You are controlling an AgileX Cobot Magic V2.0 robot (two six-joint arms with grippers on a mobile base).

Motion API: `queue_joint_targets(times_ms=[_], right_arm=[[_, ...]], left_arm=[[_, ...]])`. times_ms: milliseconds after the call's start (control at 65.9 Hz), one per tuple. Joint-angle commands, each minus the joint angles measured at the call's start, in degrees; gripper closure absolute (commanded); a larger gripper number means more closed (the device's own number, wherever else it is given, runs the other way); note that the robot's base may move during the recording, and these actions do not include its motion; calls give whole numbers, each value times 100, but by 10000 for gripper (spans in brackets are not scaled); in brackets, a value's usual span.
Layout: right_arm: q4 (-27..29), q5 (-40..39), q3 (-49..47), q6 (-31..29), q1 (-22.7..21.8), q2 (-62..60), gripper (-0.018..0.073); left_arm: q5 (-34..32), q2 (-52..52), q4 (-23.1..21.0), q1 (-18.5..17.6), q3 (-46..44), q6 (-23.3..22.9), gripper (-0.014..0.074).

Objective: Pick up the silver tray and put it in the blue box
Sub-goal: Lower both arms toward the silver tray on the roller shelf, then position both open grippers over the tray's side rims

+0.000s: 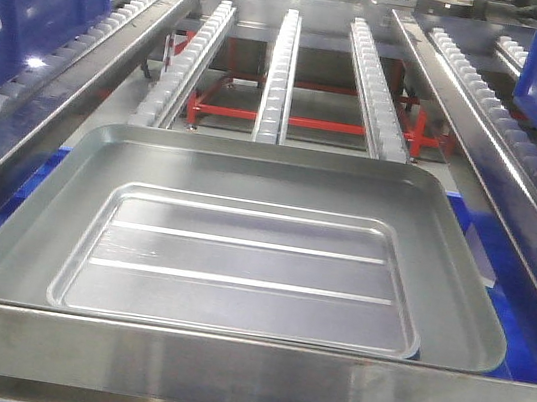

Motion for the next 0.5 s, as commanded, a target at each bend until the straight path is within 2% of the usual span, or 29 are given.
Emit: queue_joint_targets(times_ms=[0,46,91,152,182,243,288,364,486], right_arm=[[121,-52,-305,238,209,-47,499],[79,12,-372,544,401,-30,499],[-61,38,-466,901,631,27,494],[-492,52,-616,1425,976,173,484],[-766,66,-720,1754,1180,271,484],[-1189,110,-962,2313,1557,486,484],[-1390,110,-1113,2536,1846,652,484],[-1454,59,-1415,2729,2226,1000,484],[-1269,28,-1863,2730,2689,1514,484]], left_arm=[[31,-93,203,-286,-471,-41,603],[-30,-58,470,-497,-598,-275,603],[-41,28,1088,-824,-747,-827,603],[3,155,2001,-1249,-947,-1810,603],[22,241,2336,-1488,-1018,-2296,603],[91,424,2827,-1896,-1195,-2914,603],[157,564,2860,-2114,-1318,-3033,603],[183,856,2504,-2389,-1518,-3067,603],[196,1220,1908,-2495,-1727,-3067,602]])
